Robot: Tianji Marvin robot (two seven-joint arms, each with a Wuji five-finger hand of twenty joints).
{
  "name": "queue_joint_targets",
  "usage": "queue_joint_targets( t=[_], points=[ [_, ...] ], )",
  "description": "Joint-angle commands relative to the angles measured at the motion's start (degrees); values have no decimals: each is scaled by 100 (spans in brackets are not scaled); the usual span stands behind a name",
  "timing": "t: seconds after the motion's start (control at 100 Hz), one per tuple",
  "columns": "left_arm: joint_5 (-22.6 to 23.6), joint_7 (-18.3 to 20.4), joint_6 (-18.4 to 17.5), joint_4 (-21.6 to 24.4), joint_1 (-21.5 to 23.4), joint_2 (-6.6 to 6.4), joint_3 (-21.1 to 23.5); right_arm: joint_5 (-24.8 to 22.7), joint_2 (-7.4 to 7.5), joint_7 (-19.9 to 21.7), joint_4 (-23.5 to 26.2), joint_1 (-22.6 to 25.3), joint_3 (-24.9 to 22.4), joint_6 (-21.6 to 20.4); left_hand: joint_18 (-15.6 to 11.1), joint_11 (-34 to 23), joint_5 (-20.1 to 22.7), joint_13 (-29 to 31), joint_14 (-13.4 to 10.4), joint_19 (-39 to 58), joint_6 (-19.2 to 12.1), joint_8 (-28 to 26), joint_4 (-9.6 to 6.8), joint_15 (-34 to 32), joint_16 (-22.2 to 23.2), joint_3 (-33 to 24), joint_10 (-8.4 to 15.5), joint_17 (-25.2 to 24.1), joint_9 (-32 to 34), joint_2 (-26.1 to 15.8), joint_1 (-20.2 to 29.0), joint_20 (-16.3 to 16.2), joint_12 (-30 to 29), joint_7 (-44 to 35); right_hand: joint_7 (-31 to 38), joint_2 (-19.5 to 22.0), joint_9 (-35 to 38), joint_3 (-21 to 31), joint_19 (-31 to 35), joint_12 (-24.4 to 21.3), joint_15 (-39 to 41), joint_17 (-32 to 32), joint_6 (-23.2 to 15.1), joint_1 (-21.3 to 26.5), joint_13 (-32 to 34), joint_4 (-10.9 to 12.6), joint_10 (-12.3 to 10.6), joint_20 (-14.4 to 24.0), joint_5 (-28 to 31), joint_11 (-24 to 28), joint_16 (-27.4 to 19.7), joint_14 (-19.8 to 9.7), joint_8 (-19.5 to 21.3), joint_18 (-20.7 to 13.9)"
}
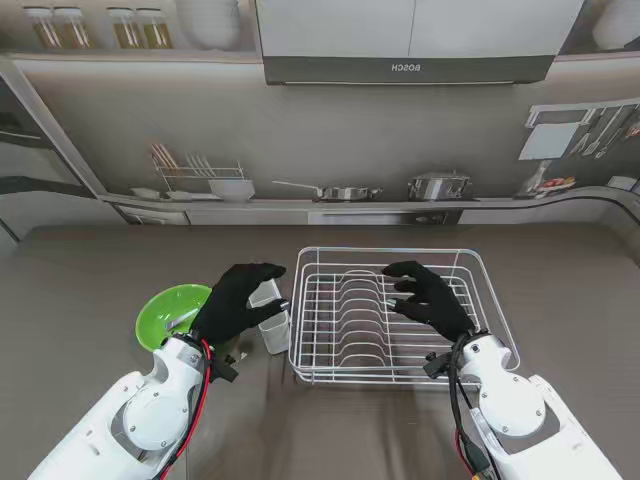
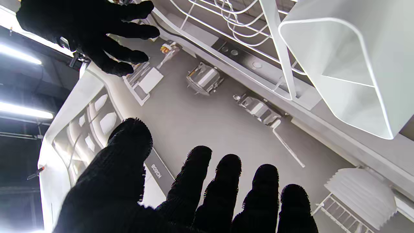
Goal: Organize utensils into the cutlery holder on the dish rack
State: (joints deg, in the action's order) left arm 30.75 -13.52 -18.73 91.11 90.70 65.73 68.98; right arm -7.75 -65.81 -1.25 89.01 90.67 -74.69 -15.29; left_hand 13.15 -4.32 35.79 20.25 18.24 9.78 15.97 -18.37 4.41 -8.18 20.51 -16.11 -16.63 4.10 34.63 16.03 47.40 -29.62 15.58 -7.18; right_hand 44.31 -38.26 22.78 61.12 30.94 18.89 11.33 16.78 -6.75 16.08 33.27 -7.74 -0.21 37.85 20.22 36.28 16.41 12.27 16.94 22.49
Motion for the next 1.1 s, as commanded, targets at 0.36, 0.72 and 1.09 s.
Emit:
queue_joint_targets(
  t=[0.36, 0.72, 1.09],
  points=[
    [322, 153, 102, 64, -8, -47, 55, -20, -16, 51, -13, 24, -30, 3, 17, -21, 4, -132, 61, -4, 45, 31, -250, 51, 44, 160, -10, -71, -50, -197, -73, -90, 31, 18, 29, -95, -139, -94, 44, -20, -73, -25, -183, -95, -42, 112, -216, 109, -178, -58, 9, -189, -92, -245],
    [1524, 611, 740, 244, -208, -274, 249, 78, -17, 90, -75, 13, -28, -52, 22, -292, 562, 229, 118, 190, 4, -132, -222, -439, 507, -94, -106, 212, 447, -55, -150, -288, 595, -237, 9, -40, -111, -115, 57, -28, -79, -35, -168, -89, -3, 125, -147, 98, -154, -77, 3, -172, -104, -236],
    [2339, 1272, 1104, -50, -813, -465, 109, 148, -37, 48, -137, -21, -44, -94, -55, -243, 801, 147, 30, 107, -36, -242, -196, -420, 472, -281, -61, 146, 387, 112, -227, -251, 610, -378, -4, 26, -89, -124, 78, -28, -79, -19, -143, -108, 21, 133, -122, 93, -149, -81, 4, -157, -110, -224]
  ],
)
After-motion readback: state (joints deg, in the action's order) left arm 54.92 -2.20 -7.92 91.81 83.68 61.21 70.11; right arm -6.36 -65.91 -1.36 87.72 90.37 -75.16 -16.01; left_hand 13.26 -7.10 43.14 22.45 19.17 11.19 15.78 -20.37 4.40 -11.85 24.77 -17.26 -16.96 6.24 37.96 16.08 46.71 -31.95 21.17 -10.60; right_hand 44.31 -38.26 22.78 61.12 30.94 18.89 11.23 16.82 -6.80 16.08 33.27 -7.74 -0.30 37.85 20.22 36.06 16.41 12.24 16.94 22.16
